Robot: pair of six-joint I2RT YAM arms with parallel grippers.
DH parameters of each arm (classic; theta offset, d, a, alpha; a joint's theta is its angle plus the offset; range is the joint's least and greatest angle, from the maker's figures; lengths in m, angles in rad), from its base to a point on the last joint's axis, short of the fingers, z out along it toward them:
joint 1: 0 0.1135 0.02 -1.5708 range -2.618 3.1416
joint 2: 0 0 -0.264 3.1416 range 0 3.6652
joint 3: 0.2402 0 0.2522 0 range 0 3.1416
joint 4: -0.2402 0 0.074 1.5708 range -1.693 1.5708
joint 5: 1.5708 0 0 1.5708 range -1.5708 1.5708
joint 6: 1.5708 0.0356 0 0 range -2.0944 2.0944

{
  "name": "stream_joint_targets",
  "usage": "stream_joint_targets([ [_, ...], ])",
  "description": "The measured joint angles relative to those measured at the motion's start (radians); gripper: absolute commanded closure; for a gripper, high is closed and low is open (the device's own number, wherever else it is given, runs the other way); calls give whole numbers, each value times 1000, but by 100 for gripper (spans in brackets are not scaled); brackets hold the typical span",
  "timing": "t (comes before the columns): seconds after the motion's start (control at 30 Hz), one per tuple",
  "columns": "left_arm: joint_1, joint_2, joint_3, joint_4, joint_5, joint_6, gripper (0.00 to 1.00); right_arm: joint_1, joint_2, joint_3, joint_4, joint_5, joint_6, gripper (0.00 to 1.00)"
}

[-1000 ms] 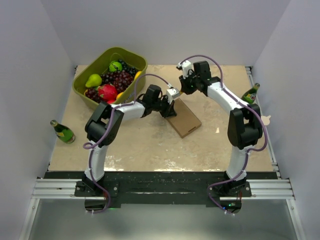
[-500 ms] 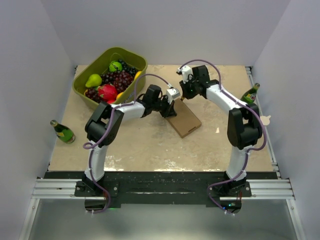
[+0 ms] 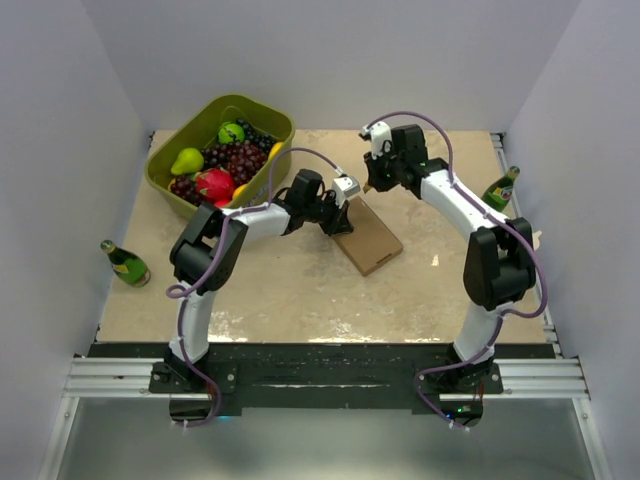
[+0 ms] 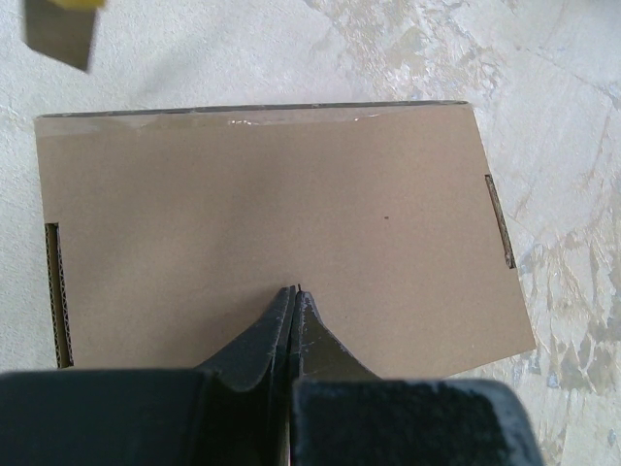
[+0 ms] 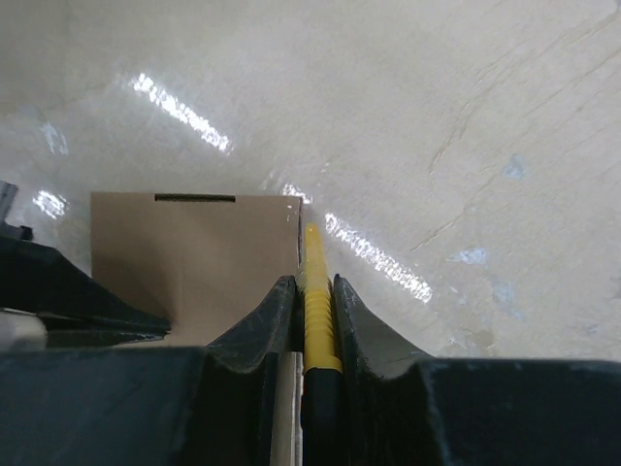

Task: Unpack the express box

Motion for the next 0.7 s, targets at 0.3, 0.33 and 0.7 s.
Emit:
stream_joint_targets([
  [0.3, 0, 0, 0, 0, 0, 0, 100, 0, -30, 0, 29, 0, 11, 100],
  [0.33, 0, 0, 0, 0, 0, 0, 100, 0, -30, 0, 30, 0, 11, 100],
  [0.7, 0, 0, 0, 0, 0, 0, 100, 9, 25, 0, 29, -1, 11, 100],
])
